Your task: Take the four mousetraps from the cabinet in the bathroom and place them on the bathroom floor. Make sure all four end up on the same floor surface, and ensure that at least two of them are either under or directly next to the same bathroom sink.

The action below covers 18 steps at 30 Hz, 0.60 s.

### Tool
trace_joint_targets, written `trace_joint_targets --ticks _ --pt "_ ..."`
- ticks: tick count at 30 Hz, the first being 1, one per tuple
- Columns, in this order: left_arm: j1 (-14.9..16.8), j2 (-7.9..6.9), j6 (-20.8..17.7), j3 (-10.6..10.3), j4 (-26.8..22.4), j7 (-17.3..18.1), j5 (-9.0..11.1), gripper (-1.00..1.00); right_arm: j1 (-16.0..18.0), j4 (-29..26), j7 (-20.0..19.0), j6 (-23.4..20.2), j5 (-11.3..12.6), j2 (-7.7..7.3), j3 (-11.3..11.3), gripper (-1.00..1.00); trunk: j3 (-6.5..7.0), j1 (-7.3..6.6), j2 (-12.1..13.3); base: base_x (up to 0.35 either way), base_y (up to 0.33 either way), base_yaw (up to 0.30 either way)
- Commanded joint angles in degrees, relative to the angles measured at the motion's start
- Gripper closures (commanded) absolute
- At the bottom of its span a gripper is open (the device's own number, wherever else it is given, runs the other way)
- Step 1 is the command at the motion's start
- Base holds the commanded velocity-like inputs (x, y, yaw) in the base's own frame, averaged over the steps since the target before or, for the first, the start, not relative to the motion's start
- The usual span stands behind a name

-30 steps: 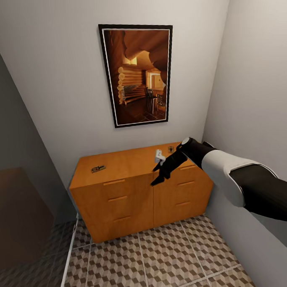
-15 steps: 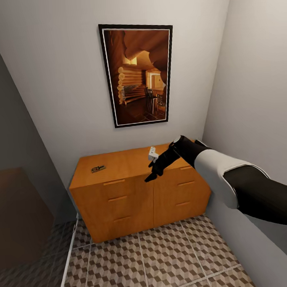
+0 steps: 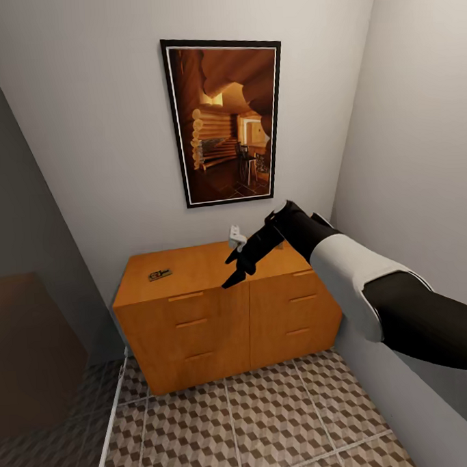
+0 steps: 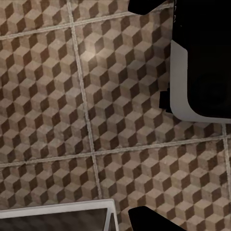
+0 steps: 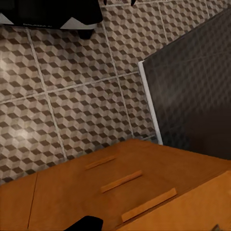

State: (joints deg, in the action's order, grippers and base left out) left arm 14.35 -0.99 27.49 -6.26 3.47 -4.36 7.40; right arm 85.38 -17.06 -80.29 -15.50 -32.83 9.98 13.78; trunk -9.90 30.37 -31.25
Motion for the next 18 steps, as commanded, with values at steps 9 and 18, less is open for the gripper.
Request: trace_joint_targets --ticks 9,18 --pt "0.09 0.02 0.37 -0.51 0.23 -0.03 0.51 -1.0 0.04 -0.76 -0.97 -0.67 -0.31 -0.23 -0.14 -1.0 -0.1 0.02 -0.09 0.0 0.0 0.0" --pt "0.09 0.02 0.37 -0.51 0.16 -0.03 0.51 -1.0 0.02 -0.79 -0.95 -0.67 -0.31 -0.95 -0.09 -1.0 -0.1 0.02 -0.09 0.0 0.0 0.0"
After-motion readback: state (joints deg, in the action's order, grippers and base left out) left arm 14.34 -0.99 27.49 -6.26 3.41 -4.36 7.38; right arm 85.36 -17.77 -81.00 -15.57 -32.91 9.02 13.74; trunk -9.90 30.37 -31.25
